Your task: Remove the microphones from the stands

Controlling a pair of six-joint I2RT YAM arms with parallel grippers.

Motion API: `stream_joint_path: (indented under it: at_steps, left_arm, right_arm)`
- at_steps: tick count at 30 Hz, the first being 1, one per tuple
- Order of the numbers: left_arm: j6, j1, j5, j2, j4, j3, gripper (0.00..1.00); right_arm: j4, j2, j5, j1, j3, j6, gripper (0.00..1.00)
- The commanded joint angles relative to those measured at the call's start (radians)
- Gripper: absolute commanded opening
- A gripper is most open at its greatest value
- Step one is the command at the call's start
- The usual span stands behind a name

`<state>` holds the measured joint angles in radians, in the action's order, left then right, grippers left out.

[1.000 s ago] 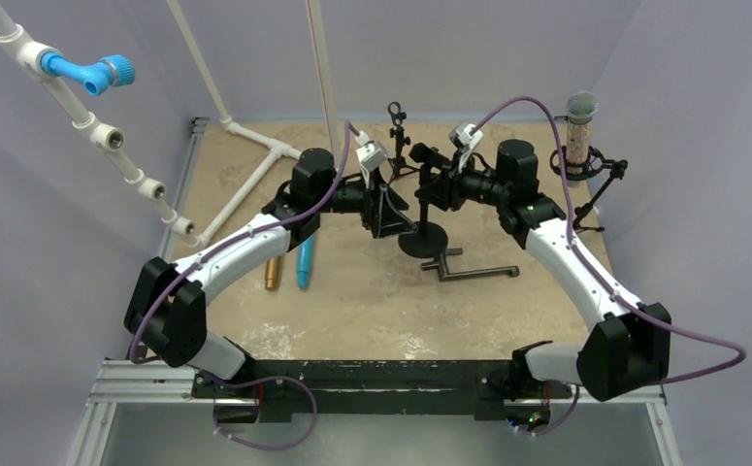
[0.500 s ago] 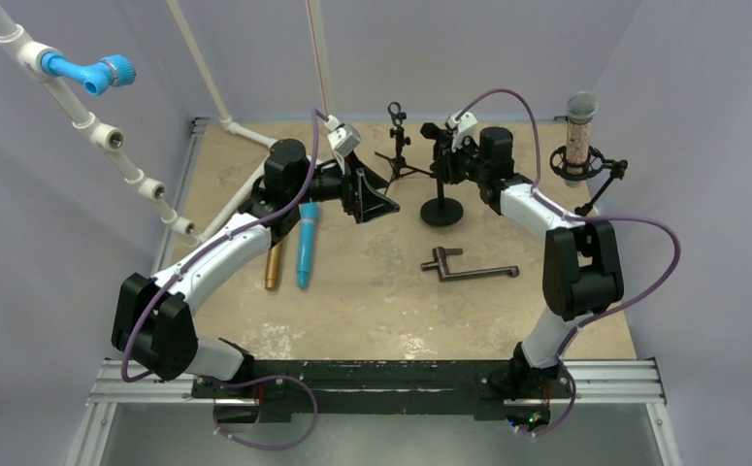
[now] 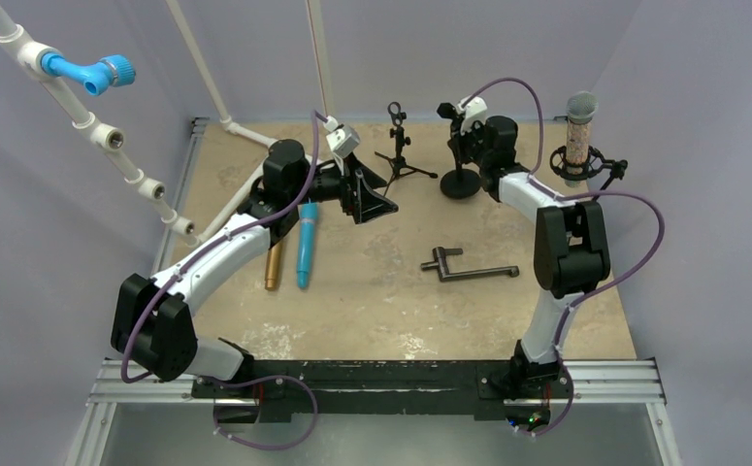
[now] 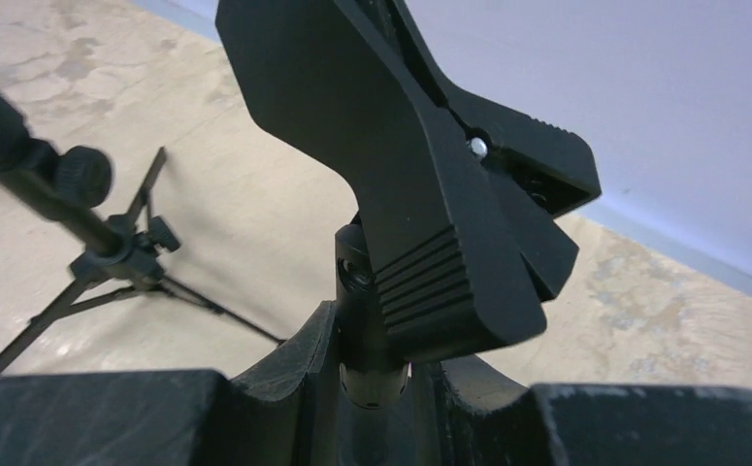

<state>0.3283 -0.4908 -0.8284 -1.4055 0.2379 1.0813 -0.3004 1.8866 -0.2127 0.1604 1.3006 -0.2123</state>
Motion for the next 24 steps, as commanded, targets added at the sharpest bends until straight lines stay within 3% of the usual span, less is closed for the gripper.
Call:
stream_joint_path:
  at_steps: [1,16,24]
  left_arm:
    - [-0.030,0.008,0.003,0.011,0.028,-0.006,0.79]
    - [-0.035,0.011,0.000,0.012,0.029,-0.012,0.79]
    - [-0.029,0.011,-0.002,0.021,0.035,-0.020,0.79]
  right_arm:
    - [-0.153,0.026,0.090,-0.010,0.043,-0.057,0.00]
    - [-0.209,0.045,0.098,-0.030,-0.072,-0.012,0.00]
    - [-0.226,-0.008,0.109,-0.030,-0.200,0.080,0.15]
